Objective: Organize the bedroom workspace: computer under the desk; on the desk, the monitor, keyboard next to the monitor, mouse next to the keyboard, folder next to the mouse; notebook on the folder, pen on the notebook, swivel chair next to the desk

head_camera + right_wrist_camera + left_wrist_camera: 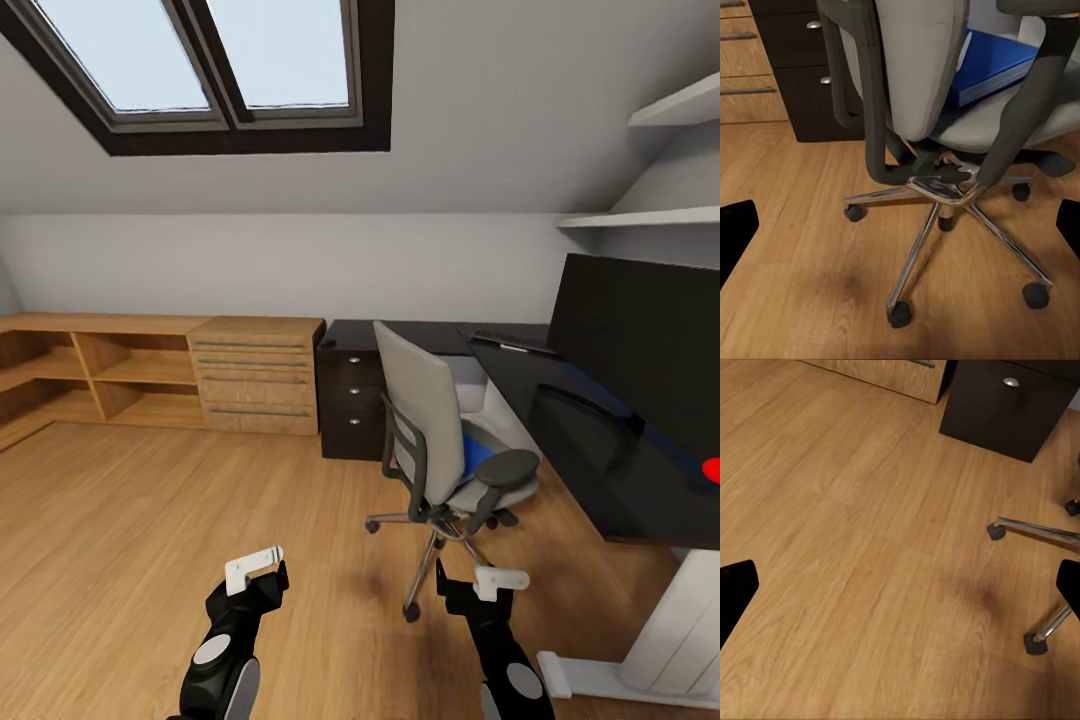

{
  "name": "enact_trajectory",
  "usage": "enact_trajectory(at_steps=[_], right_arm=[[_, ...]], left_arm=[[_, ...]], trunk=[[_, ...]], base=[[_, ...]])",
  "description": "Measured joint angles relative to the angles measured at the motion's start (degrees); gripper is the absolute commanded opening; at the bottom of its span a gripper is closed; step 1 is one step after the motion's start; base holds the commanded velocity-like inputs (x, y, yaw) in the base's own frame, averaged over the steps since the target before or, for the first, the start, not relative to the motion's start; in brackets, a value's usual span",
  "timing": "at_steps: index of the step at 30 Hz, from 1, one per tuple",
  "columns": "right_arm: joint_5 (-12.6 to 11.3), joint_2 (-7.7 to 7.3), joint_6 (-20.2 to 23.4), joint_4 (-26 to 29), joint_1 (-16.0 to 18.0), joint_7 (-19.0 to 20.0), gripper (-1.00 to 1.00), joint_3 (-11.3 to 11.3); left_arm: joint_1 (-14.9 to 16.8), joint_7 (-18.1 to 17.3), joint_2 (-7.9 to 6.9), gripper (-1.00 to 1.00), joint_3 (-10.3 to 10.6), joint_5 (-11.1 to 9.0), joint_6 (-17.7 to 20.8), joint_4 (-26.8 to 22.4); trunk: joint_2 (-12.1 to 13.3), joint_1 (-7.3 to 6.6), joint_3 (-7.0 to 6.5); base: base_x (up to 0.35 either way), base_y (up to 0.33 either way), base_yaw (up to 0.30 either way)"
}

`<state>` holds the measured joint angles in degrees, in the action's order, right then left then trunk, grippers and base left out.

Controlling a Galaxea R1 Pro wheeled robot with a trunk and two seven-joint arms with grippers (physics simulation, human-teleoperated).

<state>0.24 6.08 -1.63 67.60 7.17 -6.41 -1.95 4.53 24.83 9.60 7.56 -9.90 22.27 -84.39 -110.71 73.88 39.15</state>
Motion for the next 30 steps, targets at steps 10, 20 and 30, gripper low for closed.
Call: enact_trajectory(at_steps=[10,20,30], right_arm=[[0.16,-0.07,-0.21,-0.91,0.00,0.07,1.00,-0.17],[0.34,-1.00,-1.39,-5.55,2.57,-0.16,1.00,1.22],[0.23,-3.42,-1.64,-22.29,17.30,-0.46,1.00,9.13]], left_arm=[[0.00,0.00,0.00,1.00,-0.01,0.00,0.00,0.00],[0.00,0.00,0.00,1.00,-0.09,0.00,0.04,-0.33],[0.00,-0.01,0.00,1.00,-0.03,-0.07,0.88,-1.75]], trunk=[[-4.01,2.20,1.80],[-8.02,4.39,3.59],[-12.03,6.59,5.38]], base=[[0.000,0.000,0.000],[0.000,0.000,0.000],[0.000,0.000,0.000]])
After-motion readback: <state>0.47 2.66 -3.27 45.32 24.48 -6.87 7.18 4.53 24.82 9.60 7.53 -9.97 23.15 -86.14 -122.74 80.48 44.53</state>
